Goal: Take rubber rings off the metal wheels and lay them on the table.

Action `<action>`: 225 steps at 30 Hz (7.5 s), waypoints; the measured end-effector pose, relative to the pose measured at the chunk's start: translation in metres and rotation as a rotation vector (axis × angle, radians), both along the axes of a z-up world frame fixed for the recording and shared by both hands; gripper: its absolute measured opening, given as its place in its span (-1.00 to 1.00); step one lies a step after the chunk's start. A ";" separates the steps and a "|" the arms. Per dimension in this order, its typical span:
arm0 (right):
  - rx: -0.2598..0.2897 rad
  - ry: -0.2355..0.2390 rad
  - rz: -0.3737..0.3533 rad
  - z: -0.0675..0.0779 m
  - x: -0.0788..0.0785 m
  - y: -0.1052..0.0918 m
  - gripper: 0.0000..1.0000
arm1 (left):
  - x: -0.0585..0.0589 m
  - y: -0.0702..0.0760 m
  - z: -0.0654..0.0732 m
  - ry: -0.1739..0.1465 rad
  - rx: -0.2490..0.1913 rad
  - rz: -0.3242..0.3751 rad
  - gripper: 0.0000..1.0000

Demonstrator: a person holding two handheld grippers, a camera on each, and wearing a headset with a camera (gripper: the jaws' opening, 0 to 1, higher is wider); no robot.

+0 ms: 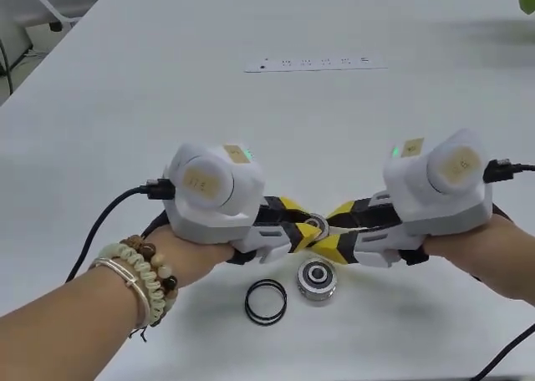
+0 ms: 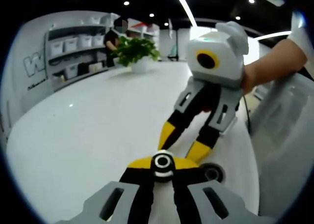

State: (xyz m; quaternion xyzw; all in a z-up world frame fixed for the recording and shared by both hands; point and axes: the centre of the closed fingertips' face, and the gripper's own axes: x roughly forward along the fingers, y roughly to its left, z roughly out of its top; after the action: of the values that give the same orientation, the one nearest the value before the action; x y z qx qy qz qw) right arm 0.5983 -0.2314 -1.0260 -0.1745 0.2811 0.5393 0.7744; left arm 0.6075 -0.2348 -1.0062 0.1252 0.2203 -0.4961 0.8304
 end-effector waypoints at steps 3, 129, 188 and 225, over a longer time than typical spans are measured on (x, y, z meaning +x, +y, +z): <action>0.008 0.010 -0.004 0.001 0.000 -0.001 -0.58 | 0.000 0.000 0.000 0.000 -0.001 -0.002 -0.71; 0.271 0.498 -0.355 0.024 0.000 0.000 -1.00 | -0.003 0.003 -0.001 -0.037 0.020 -0.029 -0.73; 0.286 0.460 -0.397 0.030 0.010 -0.007 -1.00 | -0.003 -0.002 0.028 -0.076 0.029 -0.040 -0.60; 0.379 0.394 -0.375 0.072 0.016 -0.004 -1.00 | -0.023 0.048 0.150 -0.218 -0.042 -0.032 0.04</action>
State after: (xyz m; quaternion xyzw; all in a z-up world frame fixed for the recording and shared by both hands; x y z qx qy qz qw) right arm 0.6141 -0.2350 -0.9542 0.1351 0.3471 0.4535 0.8097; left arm 0.5848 -0.1869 -0.8565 0.1644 0.1162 -0.4972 0.8440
